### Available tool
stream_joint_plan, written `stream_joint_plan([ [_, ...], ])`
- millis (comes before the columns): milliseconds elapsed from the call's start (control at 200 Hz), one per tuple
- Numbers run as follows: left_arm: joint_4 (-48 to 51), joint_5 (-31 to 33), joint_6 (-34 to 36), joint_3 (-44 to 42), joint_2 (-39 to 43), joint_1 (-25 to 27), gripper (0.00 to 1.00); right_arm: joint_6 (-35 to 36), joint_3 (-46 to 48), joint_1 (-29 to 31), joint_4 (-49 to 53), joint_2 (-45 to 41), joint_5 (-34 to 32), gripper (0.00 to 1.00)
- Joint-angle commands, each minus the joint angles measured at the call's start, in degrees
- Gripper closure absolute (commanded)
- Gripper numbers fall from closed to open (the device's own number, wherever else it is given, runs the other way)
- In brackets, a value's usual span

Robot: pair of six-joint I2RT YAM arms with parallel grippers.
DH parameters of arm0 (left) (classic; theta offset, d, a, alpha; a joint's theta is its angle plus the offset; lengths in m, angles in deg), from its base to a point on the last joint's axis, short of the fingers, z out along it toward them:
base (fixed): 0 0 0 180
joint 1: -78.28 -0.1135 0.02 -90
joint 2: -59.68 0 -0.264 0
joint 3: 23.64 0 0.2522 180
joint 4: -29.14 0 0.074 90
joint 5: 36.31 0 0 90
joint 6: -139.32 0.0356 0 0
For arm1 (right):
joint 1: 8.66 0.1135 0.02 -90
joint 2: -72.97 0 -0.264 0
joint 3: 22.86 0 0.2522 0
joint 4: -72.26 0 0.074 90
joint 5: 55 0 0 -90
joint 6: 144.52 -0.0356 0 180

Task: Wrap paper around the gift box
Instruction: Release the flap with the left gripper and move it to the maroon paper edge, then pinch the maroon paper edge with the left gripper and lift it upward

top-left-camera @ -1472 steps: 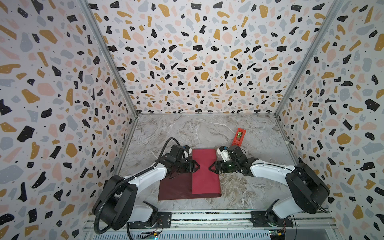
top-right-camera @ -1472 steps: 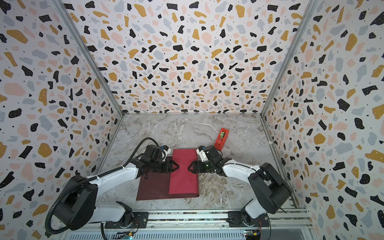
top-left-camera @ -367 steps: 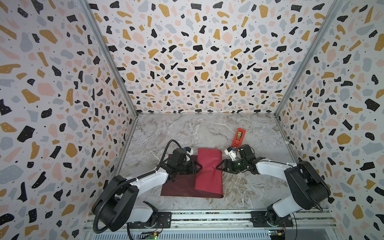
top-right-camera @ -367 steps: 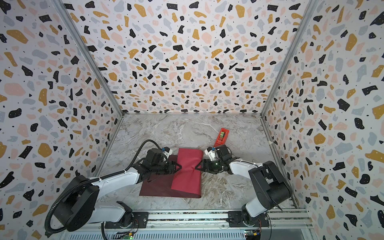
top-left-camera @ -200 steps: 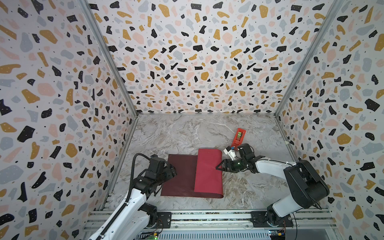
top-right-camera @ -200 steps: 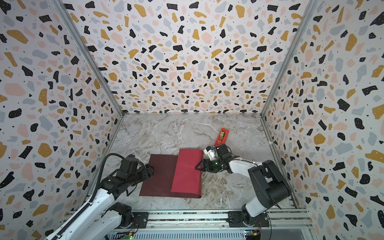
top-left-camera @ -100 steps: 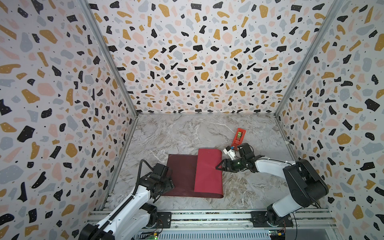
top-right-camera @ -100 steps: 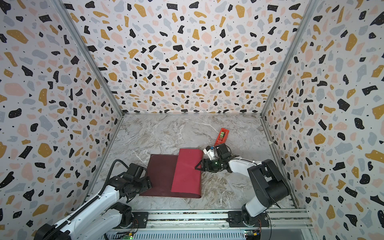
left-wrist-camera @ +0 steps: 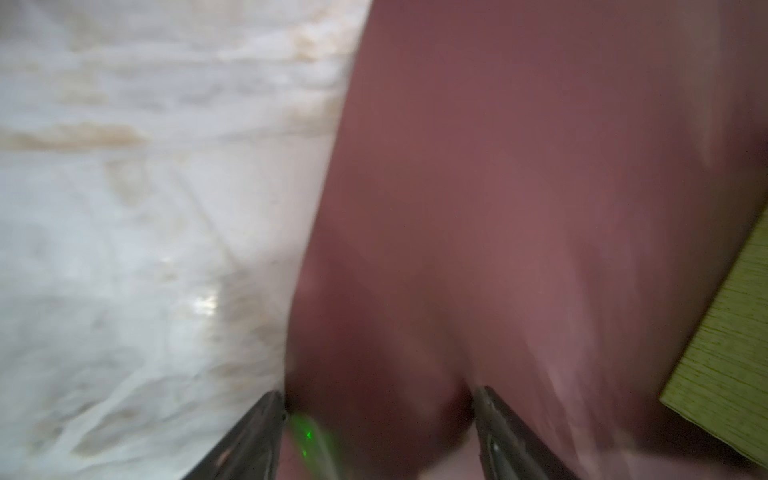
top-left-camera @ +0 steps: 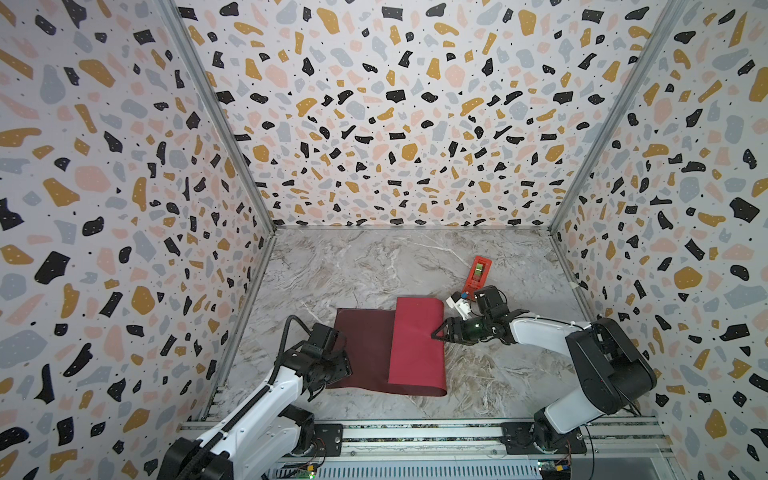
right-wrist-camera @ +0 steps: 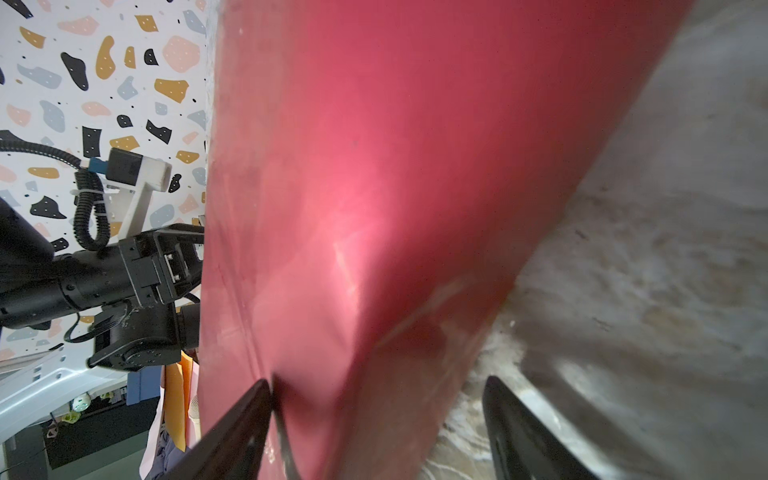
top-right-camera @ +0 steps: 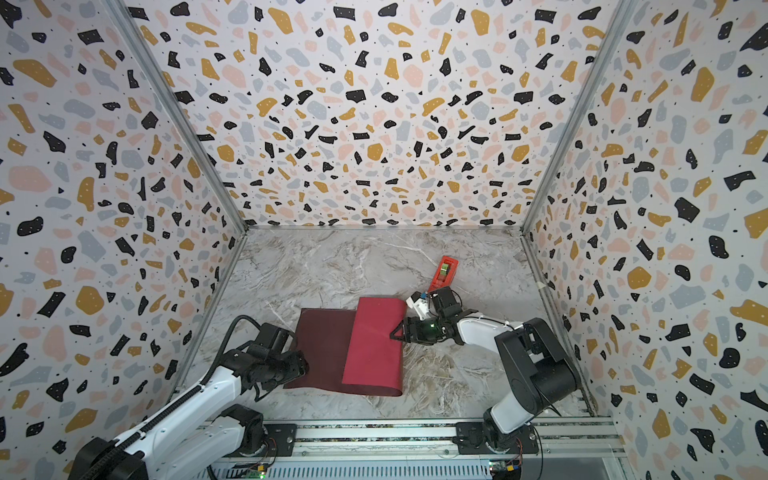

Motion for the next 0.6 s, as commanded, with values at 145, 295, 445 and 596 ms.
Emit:
stream_joint_plan([
  [145,-9.0,-9.2,1.2,0.9,-1.5,0.5,0.27,1.1,1.6,0.4,6.8,2.7,-8.4,0.21],
  [295,-11.6,-9.3,2.7,3.2,-2.5,0.5,0.26,1.1,1.4,0.4,6.7,2.7,-8.4,0.22],
  [445,-11.9,-8.6,5.9,5.5,-5.2,-0.1,0.26,1.1,1.2,0.5,6.6,3.2,-8.4,0.22],
  [596,-12.4,-10.2,7.6,6.7,-8.3,-1.6,0.25,1.2,1.1,0.5,6.7,3.4,-8.5,0.22],
])
